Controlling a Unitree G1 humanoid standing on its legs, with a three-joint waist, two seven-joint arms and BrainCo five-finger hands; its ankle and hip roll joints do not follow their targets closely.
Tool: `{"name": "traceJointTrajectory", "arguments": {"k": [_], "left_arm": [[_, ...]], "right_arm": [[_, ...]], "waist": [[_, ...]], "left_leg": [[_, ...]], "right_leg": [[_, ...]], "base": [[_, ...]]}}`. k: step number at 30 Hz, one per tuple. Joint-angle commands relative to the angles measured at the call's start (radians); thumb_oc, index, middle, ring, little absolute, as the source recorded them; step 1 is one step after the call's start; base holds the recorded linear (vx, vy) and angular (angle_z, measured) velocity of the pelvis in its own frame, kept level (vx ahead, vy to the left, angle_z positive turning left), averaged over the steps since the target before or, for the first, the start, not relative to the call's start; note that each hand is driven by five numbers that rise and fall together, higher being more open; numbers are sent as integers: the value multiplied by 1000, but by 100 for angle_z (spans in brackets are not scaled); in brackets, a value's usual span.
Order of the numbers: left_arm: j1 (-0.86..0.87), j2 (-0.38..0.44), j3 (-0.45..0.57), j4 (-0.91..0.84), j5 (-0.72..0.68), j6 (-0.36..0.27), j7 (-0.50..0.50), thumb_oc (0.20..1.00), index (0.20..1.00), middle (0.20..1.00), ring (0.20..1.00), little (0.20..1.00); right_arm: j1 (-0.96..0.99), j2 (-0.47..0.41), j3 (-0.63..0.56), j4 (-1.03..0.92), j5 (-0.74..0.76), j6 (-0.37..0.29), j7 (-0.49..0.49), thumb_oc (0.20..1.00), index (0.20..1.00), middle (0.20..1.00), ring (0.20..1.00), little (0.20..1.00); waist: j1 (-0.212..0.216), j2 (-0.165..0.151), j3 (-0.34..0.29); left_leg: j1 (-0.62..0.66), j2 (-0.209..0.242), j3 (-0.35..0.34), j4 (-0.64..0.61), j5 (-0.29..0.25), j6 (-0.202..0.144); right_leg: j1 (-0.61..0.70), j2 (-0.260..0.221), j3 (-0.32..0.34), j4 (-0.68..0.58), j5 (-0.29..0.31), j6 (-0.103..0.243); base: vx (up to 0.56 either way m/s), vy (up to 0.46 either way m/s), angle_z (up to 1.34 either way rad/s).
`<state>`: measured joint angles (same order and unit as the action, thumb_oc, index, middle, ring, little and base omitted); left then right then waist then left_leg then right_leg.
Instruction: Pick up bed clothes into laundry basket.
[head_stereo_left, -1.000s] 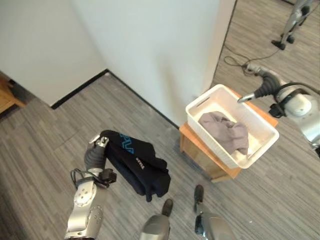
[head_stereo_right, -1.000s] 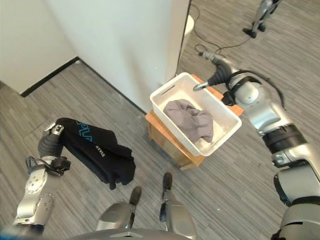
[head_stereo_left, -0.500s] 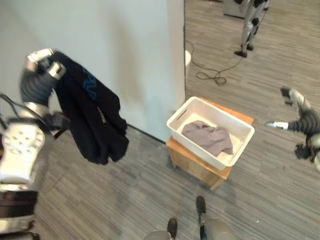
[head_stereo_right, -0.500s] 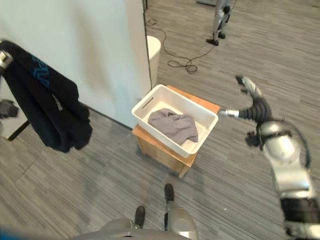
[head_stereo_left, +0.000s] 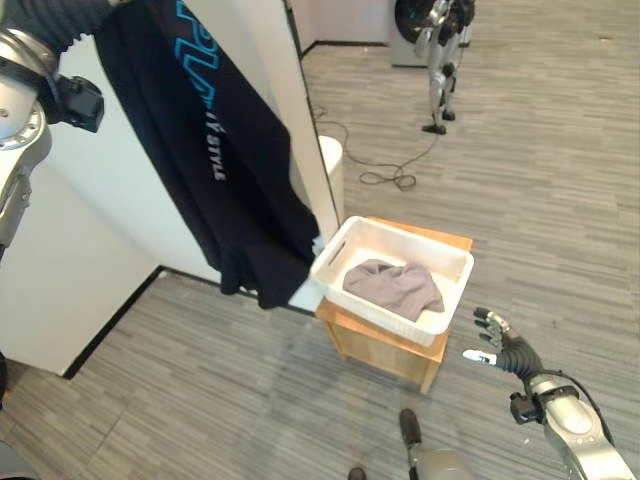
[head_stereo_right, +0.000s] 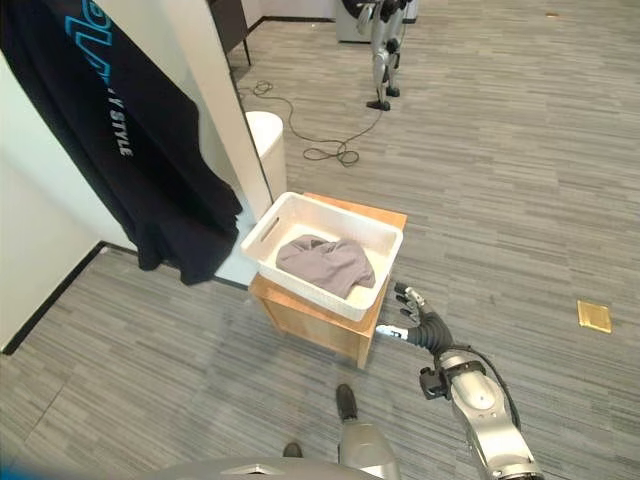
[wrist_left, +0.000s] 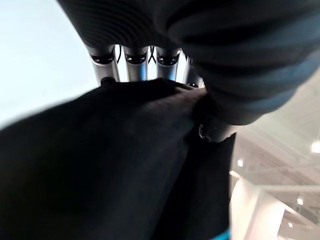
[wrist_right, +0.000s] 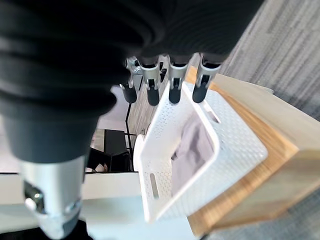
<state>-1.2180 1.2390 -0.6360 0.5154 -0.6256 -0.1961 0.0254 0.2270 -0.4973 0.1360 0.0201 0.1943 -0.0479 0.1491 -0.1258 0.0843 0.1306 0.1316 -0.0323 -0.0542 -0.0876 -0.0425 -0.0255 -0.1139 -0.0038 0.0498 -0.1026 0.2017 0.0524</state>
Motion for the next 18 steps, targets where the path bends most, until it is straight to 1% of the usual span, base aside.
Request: {"name": "traceJointTrajectory", "arguments": {"k": [1,2,3,4,8,13,14,18], "left_arm": [[-150,-20,11,148,-44,-34,31,200,200,200,200,200],[-153,-20,8,149,-44,-34,30,200,200,200,200,200],[-180,-47,3,187,-48,-34,38,200,200,200,200,200],[-187,-48,-3,190,-49,-35,37,200,200,200,200,200],[-242,-96,-27,234,-61,-36,43,200,200,200,200,200],[-281,-142,-40,245,-78,-45,54,200,200,200,200,200],[-284,-143,-42,246,-78,-45,54,200,200,200,200,200],[-298,-177,-43,248,-83,-54,68,200,200,200,200,200]], "right_arm": [[-32,-50,33,-59,-23,-40,50,1000,1000,1000,1000,1000],[-32,-49,33,-58,-23,-40,50,1000,1000,1000,1000,1000],[-35,-53,58,-72,-11,-43,68,1000,1000,1000,1000,1000],[-35,-52,57,-72,-11,-42,68,1000,1000,1000,1000,1000],[-47,-50,73,-77,15,-47,69,1000,1000,1000,1000,1000],[-35,-36,79,-89,52,-48,78,1000,1000,1000,1000,1000],[-35,-36,78,-89,53,-47,78,1000,1000,1000,1000,1000],[-23,-26,79,-86,73,-42,75,1000,1000,1000,1000,1000]], "waist": [[-11,9,-1],[-10,8,-1],[-20,9,6],[-18,8,6],[-44,18,25],[-66,45,55],[-65,44,54],[-79,69,69]], "left_leg": [[-47,33,-34,0,37,-45],[-47,33,-34,0,37,-45],[-54,34,-28,0,38,-46],[-55,34,-27,0,38,-46],[-74,33,-9,0,41,-48],[-100,29,2,0,48,-53],[-101,29,3,0,48,-53],[-109,27,6,0,51,-56]], "right_leg": [[116,-58,9,15,-162,112],[116,-58,9,15,-161,112],[107,-57,11,15,-159,114],[106,-57,11,15,-159,114],[78,-54,31,15,-151,116],[45,-56,42,15,-145,117],[43,-56,42,15,-144,117],[38,-58,44,15,-150,114]], "base": [[-10,4,-12],[-21,-3,-15],[-10,-7,-13],[-7,-11,-5],[13,-5,-10],[17,5,-13],[13,0,-13],[66,-15,-7]]}}
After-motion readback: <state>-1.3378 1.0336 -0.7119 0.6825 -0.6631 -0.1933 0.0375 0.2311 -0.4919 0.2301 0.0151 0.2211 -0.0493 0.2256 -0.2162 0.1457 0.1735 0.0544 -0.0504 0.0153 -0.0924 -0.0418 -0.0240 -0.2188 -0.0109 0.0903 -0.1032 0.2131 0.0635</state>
